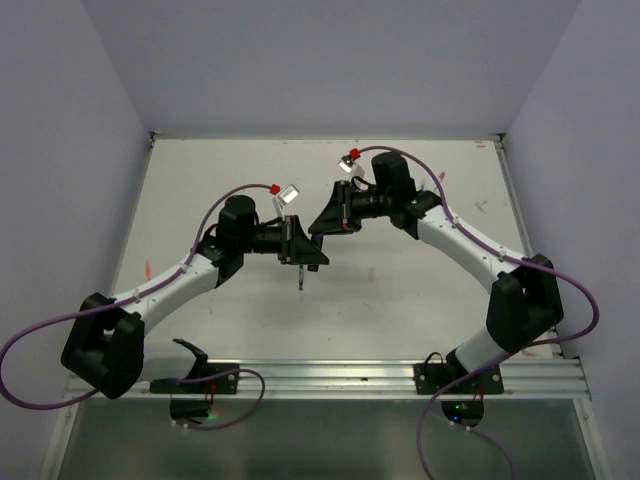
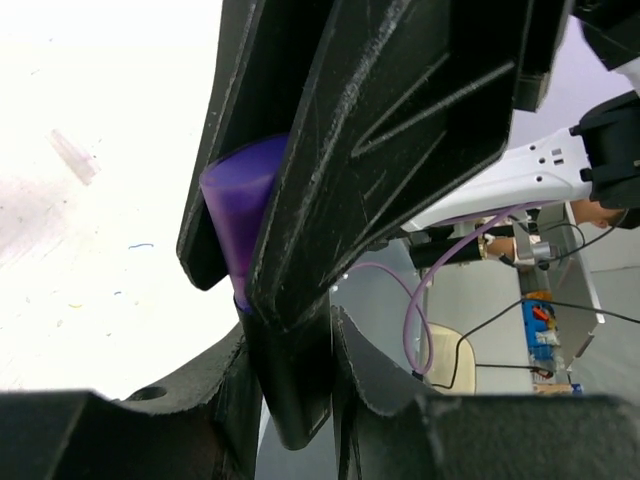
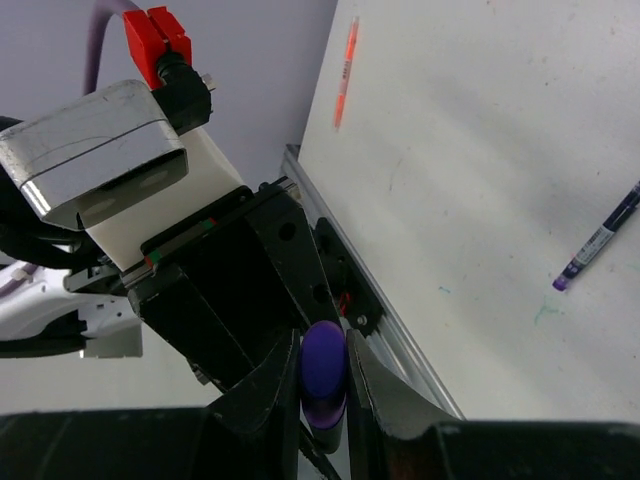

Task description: Open the pen caps

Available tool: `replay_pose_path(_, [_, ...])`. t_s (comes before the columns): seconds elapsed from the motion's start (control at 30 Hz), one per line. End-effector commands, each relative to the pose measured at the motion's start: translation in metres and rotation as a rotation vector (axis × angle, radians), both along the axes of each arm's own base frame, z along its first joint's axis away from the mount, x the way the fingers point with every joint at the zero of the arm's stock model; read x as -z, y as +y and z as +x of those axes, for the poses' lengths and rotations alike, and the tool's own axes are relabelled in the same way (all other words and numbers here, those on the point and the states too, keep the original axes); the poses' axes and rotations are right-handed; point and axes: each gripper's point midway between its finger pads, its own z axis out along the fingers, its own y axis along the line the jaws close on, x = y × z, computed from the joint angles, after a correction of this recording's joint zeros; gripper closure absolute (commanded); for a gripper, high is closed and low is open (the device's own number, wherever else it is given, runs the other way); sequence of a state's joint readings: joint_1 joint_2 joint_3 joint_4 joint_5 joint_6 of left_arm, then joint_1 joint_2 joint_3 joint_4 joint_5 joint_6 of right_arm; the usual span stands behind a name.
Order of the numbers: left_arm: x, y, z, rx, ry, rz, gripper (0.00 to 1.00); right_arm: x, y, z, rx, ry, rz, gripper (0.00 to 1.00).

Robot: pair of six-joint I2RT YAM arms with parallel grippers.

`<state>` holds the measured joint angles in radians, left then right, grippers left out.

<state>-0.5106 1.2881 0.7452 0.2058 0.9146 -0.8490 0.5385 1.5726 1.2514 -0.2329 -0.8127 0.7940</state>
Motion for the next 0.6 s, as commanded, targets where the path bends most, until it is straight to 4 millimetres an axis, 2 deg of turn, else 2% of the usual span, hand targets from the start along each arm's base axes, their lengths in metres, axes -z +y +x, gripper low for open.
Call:
replay_pose_path(0.0, [-0.03,-0.003,-0.014,0.086,-0.104,-0.107,0.88,-0.014,-0.009,0.007,0.034,-0.01,0.057,1.0])
replay_pose_path(0.07, [-0.031,-0.002,-0.018,0.096,-0.089,-0.133,1.0,-0.015,-0.011,0.008,0.033,0.001,0.08,1.0])
replay_pose_path(0.13, [-0.031,-0.001,-0.024,0.105,-0.042,-0.154,1.0,-0.016,-0.014,0.011,0.042,-0.009,0.103,1.0])
replay_pose_path(0.17, [-0.039,-0.001,-0.025,0.115,-0.072,-0.186,1.0,-0.018,-0.014,0.01,0.038,0.003,0.123,1.0])
replay_pose_path(0.23, [-0.042,-0.001,-0.025,0.105,-0.057,-0.196,1.0,-0.024,-0.015,0.015,0.046,-0.034,0.176,1.0])
replay_pose_path(0.3, [-0.039,0.001,-0.016,0.064,-0.035,-0.173,1.0,-0.026,-0.019,0.025,0.106,-0.056,0.186,1.0])
replay_pose_path(0.33, [-0.036,0.002,-0.01,0.043,-0.064,-0.149,1.0,-0.025,-0.025,0.027,0.147,-0.054,0.148,1.0])
replay_pose_path(0.37, [-0.029,0.005,0.003,-0.025,-0.011,-0.075,1.0,-0.021,-0.032,0.043,0.234,-0.105,0.092,1.0])
replay_pose_path(0.4, [-0.022,0.006,0.008,-0.05,-0.026,-0.032,1.0,-0.022,-0.036,0.045,0.262,-0.095,0.05,1.0])
replay_pose_path(0.47, [-0.018,0.006,0.014,-0.085,0.009,-0.019,1.0,-0.025,-0.04,0.054,0.299,-0.114,0.012,1.0])
replay_pose_path(0.5, [-0.017,0.005,0.008,-0.066,0.014,-0.05,1.0,-0.036,-0.039,0.06,0.313,-0.14,0.036,1.0])
replay_pose_path(0.53, [-0.027,0.003,0.004,-0.054,0.032,-0.1,1.0,-0.04,-0.038,0.064,0.322,-0.149,0.056,1.0])
replay_pose_path(0.57, [-0.041,0.0,0.002,-0.028,-0.036,-0.159,1.0,-0.043,-0.036,0.07,0.339,-0.133,0.081,1.0])
